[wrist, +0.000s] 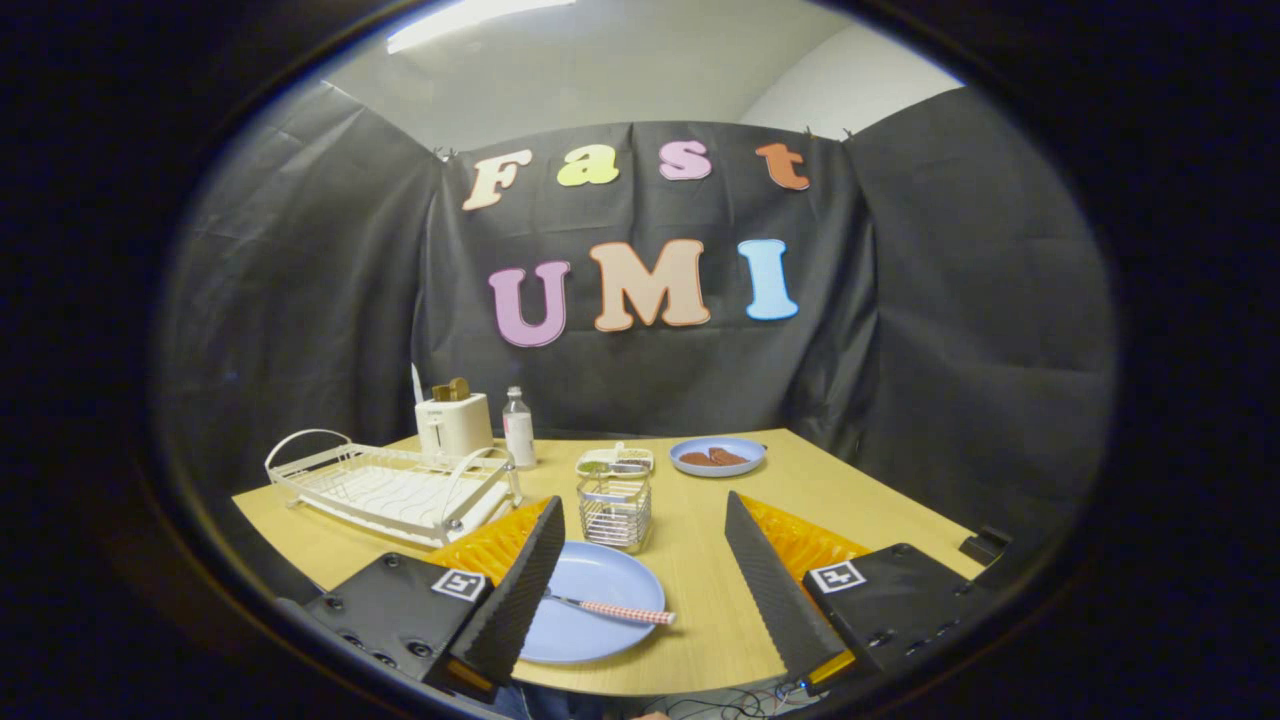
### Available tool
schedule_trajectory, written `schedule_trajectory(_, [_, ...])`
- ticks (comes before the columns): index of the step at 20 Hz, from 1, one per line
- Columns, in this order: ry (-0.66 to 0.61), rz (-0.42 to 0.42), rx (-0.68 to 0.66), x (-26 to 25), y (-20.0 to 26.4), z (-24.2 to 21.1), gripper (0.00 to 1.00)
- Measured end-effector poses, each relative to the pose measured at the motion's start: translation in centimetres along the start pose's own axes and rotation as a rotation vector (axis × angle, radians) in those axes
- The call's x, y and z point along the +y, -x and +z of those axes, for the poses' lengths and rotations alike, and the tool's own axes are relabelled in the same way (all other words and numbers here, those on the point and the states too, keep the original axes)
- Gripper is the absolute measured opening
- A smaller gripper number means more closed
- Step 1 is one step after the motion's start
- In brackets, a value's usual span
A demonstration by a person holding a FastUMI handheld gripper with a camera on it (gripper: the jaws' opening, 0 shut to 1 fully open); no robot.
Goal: Take the plate from the dish rack, then take the spoon from the basket and place it into the plate.
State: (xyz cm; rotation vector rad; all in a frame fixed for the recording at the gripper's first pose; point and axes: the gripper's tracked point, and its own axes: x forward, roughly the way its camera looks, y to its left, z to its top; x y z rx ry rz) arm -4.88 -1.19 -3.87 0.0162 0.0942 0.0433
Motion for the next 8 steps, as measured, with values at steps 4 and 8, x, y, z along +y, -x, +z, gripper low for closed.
schedule_trajectory(4, [0.001,-0.005,-0.006,-0.17,-0.06,0.06,1.0])
schedule_trajectory(8, [0.0,-0.008,-0.012,-0.23,-0.02,0.13,1.0])
